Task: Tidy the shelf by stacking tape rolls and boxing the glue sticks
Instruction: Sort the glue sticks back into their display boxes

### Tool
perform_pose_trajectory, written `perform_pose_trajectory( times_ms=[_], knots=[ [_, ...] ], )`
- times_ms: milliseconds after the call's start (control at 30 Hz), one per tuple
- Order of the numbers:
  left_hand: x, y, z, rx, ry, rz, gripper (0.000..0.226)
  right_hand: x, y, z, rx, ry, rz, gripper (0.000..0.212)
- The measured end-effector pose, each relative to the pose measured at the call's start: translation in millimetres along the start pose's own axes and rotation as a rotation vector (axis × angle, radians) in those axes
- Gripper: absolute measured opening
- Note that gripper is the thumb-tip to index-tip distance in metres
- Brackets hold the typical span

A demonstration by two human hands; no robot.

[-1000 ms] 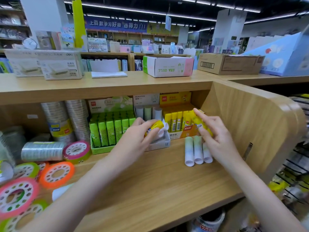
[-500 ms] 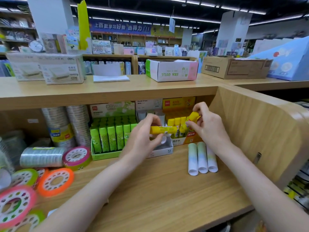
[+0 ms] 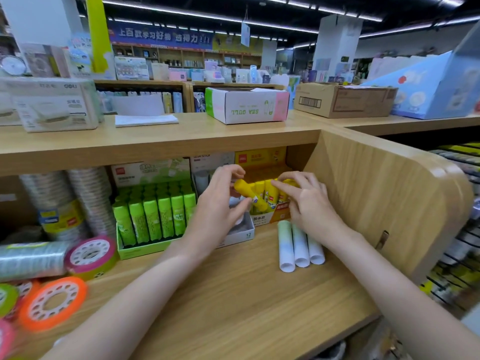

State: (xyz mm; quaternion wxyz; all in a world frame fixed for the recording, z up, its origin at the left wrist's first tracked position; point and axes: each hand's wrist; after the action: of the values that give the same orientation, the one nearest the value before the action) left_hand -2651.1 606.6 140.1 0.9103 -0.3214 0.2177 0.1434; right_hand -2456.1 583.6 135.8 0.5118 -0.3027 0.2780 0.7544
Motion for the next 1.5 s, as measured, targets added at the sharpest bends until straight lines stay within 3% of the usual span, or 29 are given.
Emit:
perform_pose_trajectory(
  times_ms=[67,167,267,333,500,667,900,1200,1267,1367,1433,1500],
  knots=[
    [1,1,0,0.007,-0.007,0.0,0.037,-7,4,-2,-0.026,-0.01,0.14,0.047],
    [1,2,1,-0.001,0.012,-0.016,0.033,-3,24,-3,-0.028,0.142,0.383,0.062],
    [-1,1,0,-0.005,0.041,-0.003,0.021,10,31,-2,-0.012,0.061,0.341,0.059],
    [-4,6,-2,0.073,0.031,0.145,0.009,11,26,-4,-0.031,0.001,0.287,0.062],
    [-16,27,-13,0.152,0.11,0.444,0.031,5,18,-4,-0.019,-0.011,0.275,0.073],
    [-14,29,-18,0.175,0.118,0.466,0.026,13,19,4,-0.114,-0.188,0.127,0.045],
    [-11,29,-19,0.181,0.109,0.471,0.024,18,15,10,-0.044,-0.156,0.006,0.018],
    [-23,15,-22,0.126,0.18,0.499,0.031,-13,23,-7,0.103,0.058,0.127,0.057],
    [-36,11,-27,0.144,0.186,0.518,0.032,-23,26,-18,0.138,0.047,0.213,0.056],
    [-62,12,-44,0.158,0.169,0.56,0.032,-21,26,-44,0.191,0.234,0.098,0.038],
    [-79,17,-58,0.145,0.156,0.587,0.032,-13,27,-59,0.228,0.35,0.147,0.043],
    [-90,23,-70,0.125,0.175,0.603,0.031,-6,33,-69,0.217,0.31,0.206,0.05]
  ],
)
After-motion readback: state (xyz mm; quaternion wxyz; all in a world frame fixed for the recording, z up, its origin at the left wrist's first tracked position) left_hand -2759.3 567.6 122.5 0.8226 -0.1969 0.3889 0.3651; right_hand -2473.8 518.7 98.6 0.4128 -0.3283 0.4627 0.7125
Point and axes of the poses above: each hand's wrist, its own z-axis towards the middle knuckle, its own x-axis out of the palm, y = z × x, and after that the axes turned 3 degrees about -x, right-handed
